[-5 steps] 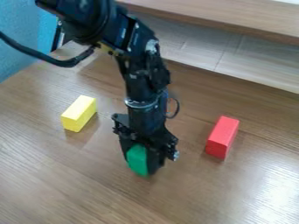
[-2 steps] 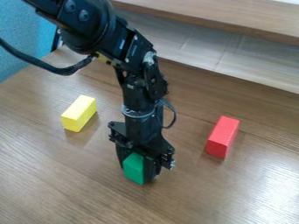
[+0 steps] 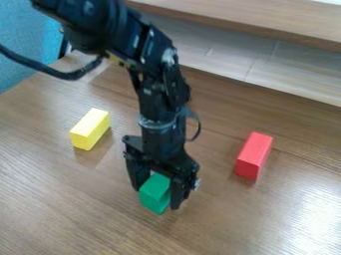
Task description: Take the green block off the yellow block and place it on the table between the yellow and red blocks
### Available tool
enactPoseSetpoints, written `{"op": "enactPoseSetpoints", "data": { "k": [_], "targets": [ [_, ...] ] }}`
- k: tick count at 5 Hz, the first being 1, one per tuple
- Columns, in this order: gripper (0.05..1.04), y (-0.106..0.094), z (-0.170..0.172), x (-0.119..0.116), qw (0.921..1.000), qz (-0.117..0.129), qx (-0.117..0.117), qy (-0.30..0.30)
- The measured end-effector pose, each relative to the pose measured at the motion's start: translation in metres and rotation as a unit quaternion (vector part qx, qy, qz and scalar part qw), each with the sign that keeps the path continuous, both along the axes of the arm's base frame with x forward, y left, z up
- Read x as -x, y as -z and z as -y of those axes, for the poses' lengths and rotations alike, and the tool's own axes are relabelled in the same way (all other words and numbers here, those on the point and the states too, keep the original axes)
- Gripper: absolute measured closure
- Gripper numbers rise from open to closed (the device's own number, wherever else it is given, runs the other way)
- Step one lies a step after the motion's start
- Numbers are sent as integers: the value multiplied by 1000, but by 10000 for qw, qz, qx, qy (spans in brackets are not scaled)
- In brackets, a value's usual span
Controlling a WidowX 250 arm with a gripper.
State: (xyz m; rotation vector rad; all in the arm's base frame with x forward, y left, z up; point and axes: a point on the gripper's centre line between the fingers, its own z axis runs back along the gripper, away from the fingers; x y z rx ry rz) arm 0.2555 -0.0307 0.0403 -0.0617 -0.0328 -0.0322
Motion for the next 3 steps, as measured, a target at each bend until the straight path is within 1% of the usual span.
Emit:
{"op": "enactPoseSetpoints", "data": {
  "k": [1,2,3],
  "targets": [
    [83,-51,-5,-14,9976,630,270,-123],
    [83,-96,-28,-28,9919,1045,464,-548],
    [83,-111,-50,-40,9890,1086,483,-878]
  ]
}}
